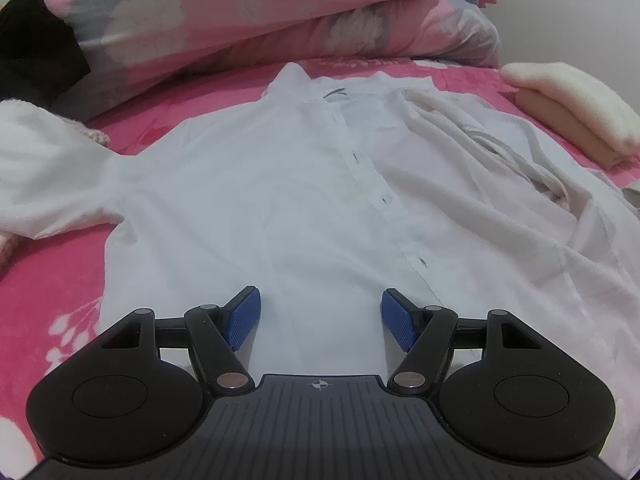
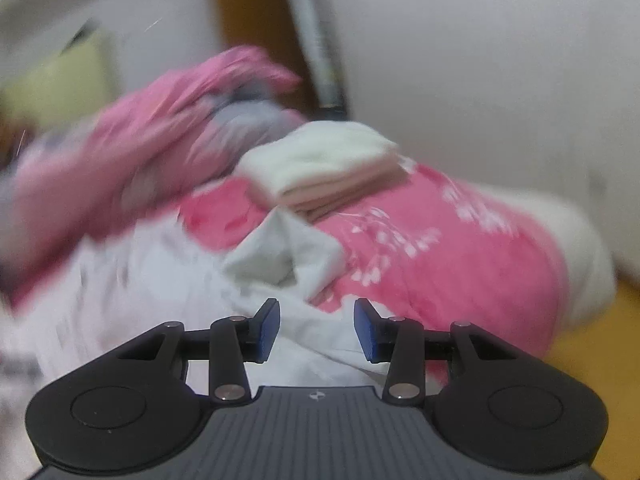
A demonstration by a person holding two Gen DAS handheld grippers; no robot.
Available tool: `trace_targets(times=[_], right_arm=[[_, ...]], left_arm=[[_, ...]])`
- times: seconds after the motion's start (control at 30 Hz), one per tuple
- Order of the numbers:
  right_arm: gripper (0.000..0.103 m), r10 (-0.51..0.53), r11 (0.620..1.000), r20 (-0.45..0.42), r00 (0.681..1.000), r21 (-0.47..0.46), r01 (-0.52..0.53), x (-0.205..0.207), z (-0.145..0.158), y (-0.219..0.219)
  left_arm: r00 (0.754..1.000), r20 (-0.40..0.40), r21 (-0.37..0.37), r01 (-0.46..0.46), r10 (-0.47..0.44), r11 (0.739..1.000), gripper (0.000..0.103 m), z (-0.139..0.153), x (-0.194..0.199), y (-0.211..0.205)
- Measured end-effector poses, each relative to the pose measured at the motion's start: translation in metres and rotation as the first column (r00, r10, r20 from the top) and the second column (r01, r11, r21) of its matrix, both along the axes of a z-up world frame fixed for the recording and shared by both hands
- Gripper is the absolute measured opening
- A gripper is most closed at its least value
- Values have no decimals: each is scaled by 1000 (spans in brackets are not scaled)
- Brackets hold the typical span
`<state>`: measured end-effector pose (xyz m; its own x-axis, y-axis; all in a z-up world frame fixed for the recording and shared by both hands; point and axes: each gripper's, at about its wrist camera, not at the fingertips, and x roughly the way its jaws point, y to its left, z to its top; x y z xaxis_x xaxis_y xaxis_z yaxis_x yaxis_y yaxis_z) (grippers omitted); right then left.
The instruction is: Fold clothes
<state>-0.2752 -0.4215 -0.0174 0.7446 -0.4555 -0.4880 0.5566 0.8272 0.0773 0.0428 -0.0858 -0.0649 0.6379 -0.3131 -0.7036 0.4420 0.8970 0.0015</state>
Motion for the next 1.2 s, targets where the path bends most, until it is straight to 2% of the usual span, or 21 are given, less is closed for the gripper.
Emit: trace_targets(times=[0.13, 0.23, 0.33, 0.5, 0.57, 0.6, 0.63, 0.67, 0.8, 0.9, 0.97, 1.03, 1.1, 1.2], right_arm=[[42, 78, 963, -157, 984, -244, -115, 28, -8, 26], [42, 102, 931, -239, 966, -319, -177, 45, -17, 30], [42, 132, 910, -301, 944, -340, -236, 58, -24, 26], [42, 188, 896, -400, 897, -304, -323, 66, -34, 12], [37, 212, 896, -429, 878, -273, -350, 68, -38, 6], [27, 222, 899, -434, 873, -255, -356, 69, -39, 3], [8, 222, 906, -432, 874, -240, -349, 69, -39, 0], [4, 217, 913, -421, 881, -231, -336, 69, -36, -2], [2, 204, 933, -342, 918, -217, -288, 66, -21, -4], [2, 207, 951, -281, 937, -168, -260, 65, -8, -8], [2, 222, 963, -226, 948, -99, -249, 64, 2, -13], [2, 249, 968, -149, 957, 7, -251, 62, 12, -20], [2, 279, 957, -71, 958, 98, -271, 60, 22, -24], [1, 323, 934, 5, 946, 163, -319, 61, 35, -20]], left_arm=[[1000, -4, 9, -5, 5, 1000, 68, 4, -2, 1], [1000, -1, 18, -1, 1, 1000, 68, 7, -5, 2], [1000, 3, 33, 10, -10, 999, 68, 11, -7, 3], [999, 21, 35, 32, -32, 999, 68, 24, -10, 4], [999, 22, 32, 42, -43, 999, 68, 26, -11, 2], [999, 21, 31, 46, -47, 998, 68, 25, -12, 0], [999, 19, 30, 50, -50, 998, 68, 25, -12, -1], [998, 17, 29, 54, -54, 998, 68, 24, -13, -2], [997, 12, 29, 70, -70, 997, 68, 22, -15, -6], [997, 8, 23, 78, -78, 997, 68, 21, -15, -6], [997, 5, 16, 80, -80, 997, 68, 21, -15, -5], [997, -2, 10, 81, -81, 997, 68, 19, -15, -5], [996, -12, 8, 83, -83, 996, 68, 16, -16, -5], [996, -25, 6, 87, -87, 996, 68, 12, -17, -5]])
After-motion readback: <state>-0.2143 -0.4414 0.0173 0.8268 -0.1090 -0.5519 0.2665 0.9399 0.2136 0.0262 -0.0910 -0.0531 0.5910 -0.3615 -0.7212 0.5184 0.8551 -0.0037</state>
